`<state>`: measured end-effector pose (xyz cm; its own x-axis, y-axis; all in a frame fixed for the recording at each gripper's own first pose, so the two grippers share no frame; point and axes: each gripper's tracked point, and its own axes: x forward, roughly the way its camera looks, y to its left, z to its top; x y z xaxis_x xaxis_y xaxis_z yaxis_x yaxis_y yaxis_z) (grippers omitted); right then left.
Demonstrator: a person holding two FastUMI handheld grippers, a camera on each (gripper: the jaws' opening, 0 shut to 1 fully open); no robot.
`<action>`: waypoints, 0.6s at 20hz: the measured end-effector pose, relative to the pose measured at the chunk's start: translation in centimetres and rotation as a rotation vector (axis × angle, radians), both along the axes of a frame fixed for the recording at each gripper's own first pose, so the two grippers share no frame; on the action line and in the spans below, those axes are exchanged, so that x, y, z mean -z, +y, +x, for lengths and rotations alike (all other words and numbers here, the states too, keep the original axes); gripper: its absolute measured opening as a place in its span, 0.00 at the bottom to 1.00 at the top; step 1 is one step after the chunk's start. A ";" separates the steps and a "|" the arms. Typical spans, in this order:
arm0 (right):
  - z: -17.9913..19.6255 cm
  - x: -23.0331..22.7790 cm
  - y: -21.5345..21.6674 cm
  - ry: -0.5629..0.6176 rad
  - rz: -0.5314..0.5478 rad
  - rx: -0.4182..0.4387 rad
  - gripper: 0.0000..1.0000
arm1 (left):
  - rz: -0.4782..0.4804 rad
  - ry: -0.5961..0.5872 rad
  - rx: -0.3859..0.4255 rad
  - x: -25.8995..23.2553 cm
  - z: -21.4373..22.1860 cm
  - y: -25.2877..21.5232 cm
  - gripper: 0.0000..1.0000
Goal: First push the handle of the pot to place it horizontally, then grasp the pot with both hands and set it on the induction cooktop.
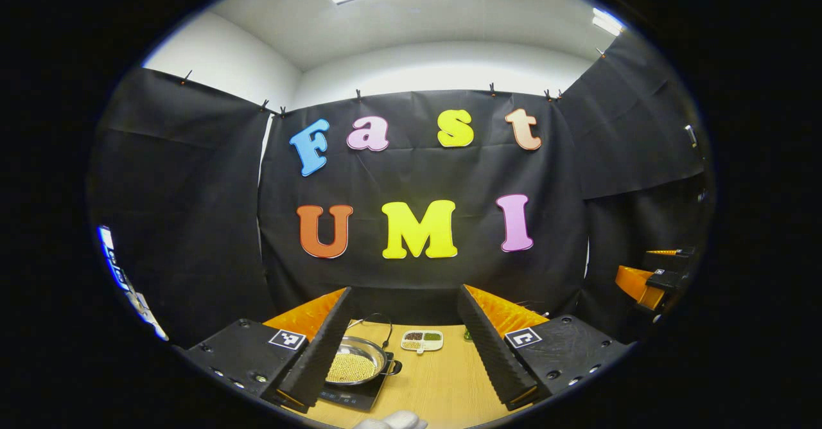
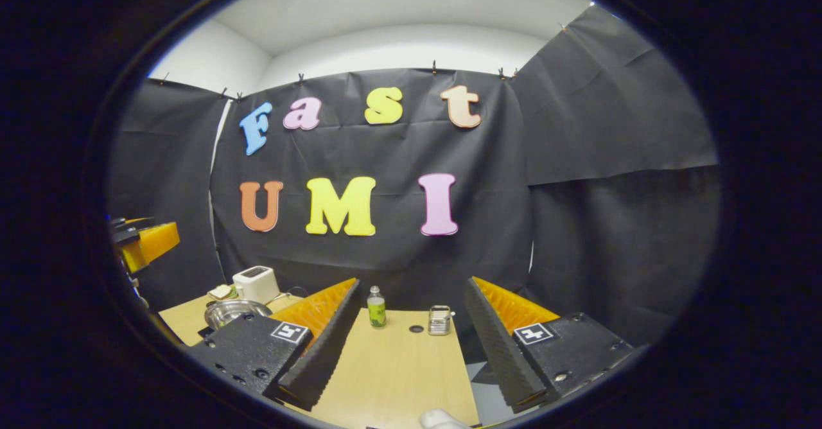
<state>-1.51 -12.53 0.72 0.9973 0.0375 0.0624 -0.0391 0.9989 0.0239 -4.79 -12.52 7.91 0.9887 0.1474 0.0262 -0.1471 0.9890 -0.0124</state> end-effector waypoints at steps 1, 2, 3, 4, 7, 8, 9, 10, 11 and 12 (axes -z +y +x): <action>0.0 0.0 -0.1 0.004 0.002 0.003 1.00 | 0.004 0.002 0.000 0.0 0.0 0.1 0.96; 0.0 0.1 0.0 0.007 0.001 0.003 1.00 | 0.006 0.004 0.005 0.1 -0.1 0.1 0.96; 0.1 0.1 0.0 0.010 0.001 0.004 1.00 | 0.006 0.005 0.008 0.2 0.1 0.1 0.96; 0.1 0.1 0.0 0.009 0.000 0.005 1.00 | 0.005 0.004 0.007 0.3 0.2 0.2 0.96; 0.0 -0.4 0.0 -0.003 0.003 0.016 1.00 | 0.007 0.002 0.011 0.2 0.4 0.4 0.96; 0.1 -0.4 0.1 -0.003 0.002 0.015 1.00 | 0.010 0.002 0.011 0.2 0.5 0.6 0.96; 0.2 -0.3 0.1 0.001 0.002 0.015 1.00 | 0.012 0.003 0.012 0.4 0.6 0.6 0.96; 0.2 -0.3 0.1 0.005 0.000 0.017 1.00 | 0.013 0.005 0.015 0.4 0.8 0.7 0.96; 0.3 -0.3 0.0 0.007 -0.001 0.017 1.00 | 0.013 0.007 0.019 0.6 0.9 0.6 0.96; 0.4 -0.3 0.1 0.009 -0.002 0.018 1.00 | 0.015 0.009 0.021 0.7 1.0 0.5 0.89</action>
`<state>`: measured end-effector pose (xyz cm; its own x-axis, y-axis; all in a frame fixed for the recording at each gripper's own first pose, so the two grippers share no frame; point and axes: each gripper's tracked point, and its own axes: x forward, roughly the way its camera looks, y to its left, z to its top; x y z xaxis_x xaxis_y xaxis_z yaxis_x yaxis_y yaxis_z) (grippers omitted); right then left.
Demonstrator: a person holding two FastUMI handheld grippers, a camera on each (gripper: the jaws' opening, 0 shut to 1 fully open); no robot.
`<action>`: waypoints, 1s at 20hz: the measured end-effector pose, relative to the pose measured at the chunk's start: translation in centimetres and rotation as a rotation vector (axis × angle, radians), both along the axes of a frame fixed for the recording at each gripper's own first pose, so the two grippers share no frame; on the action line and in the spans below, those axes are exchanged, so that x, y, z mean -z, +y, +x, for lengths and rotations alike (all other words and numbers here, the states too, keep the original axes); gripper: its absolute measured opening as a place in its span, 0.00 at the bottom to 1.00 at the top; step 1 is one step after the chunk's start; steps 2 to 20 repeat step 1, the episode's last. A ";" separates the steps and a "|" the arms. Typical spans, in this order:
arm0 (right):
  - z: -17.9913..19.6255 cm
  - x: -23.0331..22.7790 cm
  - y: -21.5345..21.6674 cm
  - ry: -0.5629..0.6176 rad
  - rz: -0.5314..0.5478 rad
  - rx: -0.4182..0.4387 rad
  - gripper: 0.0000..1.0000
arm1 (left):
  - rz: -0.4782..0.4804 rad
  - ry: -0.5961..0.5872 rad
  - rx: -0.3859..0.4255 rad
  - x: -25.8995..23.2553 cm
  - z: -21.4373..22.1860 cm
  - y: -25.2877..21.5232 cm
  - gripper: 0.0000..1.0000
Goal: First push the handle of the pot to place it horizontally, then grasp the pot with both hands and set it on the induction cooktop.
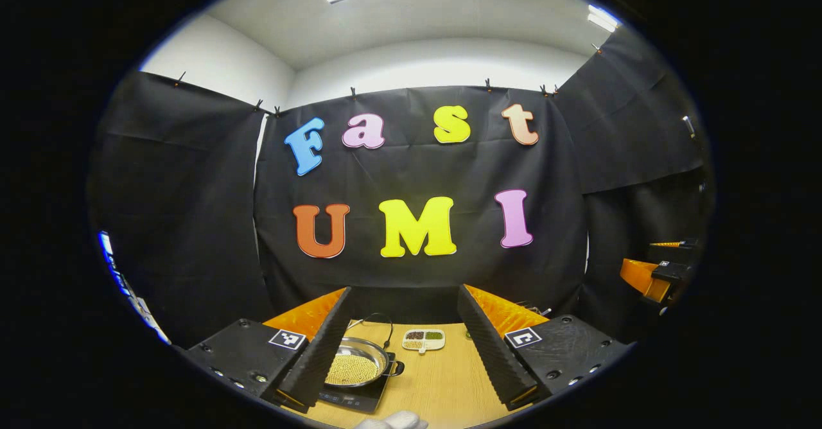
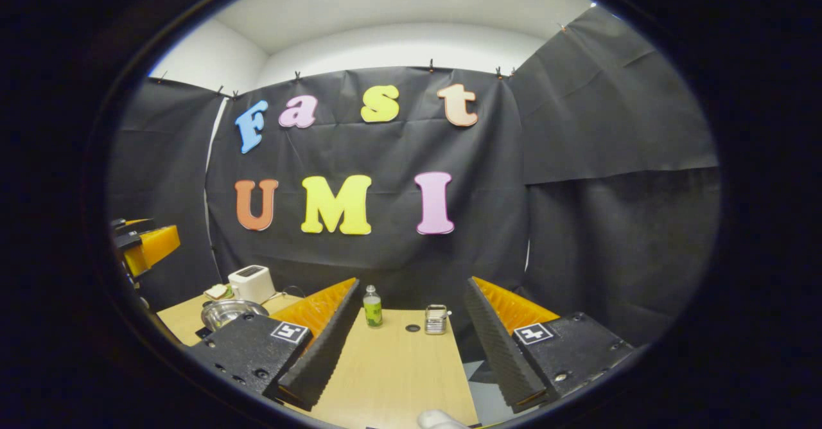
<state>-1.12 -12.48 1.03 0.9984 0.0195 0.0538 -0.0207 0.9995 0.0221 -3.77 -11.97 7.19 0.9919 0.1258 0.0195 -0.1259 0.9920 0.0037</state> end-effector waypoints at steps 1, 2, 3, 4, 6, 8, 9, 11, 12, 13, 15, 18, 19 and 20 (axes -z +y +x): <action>0.1 0.0 0.1 0.000 0.000 -0.001 1.00 | 0.005 0.001 -0.001 0.0 0.0 0.1 0.89; 0.1 0.0 0.1 0.000 0.000 -0.001 1.00 | 0.005 0.001 -0.001 0.0 0.0 0.1 0.89; 0.1 0.0 0.1 0.000 0.000 -0.001 1.00 | 0.005 0.001 -0.001 0.0 0.0 0.1 0.89; 0.1 0.0 0.1 0.000 0.000 -0.001 1.00 | 0.005 0.001 -0.001 0.0 0.0 0.1 0.89; 0.1 0.0 0.1 0.000 0.000 -0.001 1.00 | 0.005 0.001 -0.001 0.0 0.0 0.1 0.89; 0.1 0.0 0.1 0.000 0.000 -0.001 1.00 | 0.005 0.001 -0.001 0.0 0.0 0.1 0.89; 0.1 0.0 0.1 0.000 0.000 -0.001 1.00 | 0.005 0.001 -0.001 0.0 0.0 0.1 0.89; 0.1 0.0 0.1 0.000 0.000 -0.001 1.00 | 0.005 0.001 -0.001 0.0 0.0 0.1 0.89; 0.1 0.0 0.1 0.000 0.000 -0.001 1.00 | 0.005 0.001 -0.001 0.0 0.0 0.1 0.89; 0.1 0.0 0.1 0.000 0.000 -0.001 1.00 | 0.005 0.001 -0.001 0.0 0.0 0.1 0.89; 0.1 0.0 0.1 0.000 0.000 -0.001 1.00 | 0.005 0.001 -0.001 0.0 0.0 0.1 0.89; 0.1 0.0 0.1 0.000 0.000 -0.001 1.00 | 0.005 0.001 -0.001 0.0 0.0 0.1 0.89; 0.1 0.0 0.1 0.000 0.000 -0.001 1.00 | 0.005 0.001 -0.001 0.0 0.0 0.1 0.89; 0.1 0.0 0.1 0.000 0.000 -0.001 1.00 | 0.005 0.001 -0.001 0.0 0.0 0.1 0.89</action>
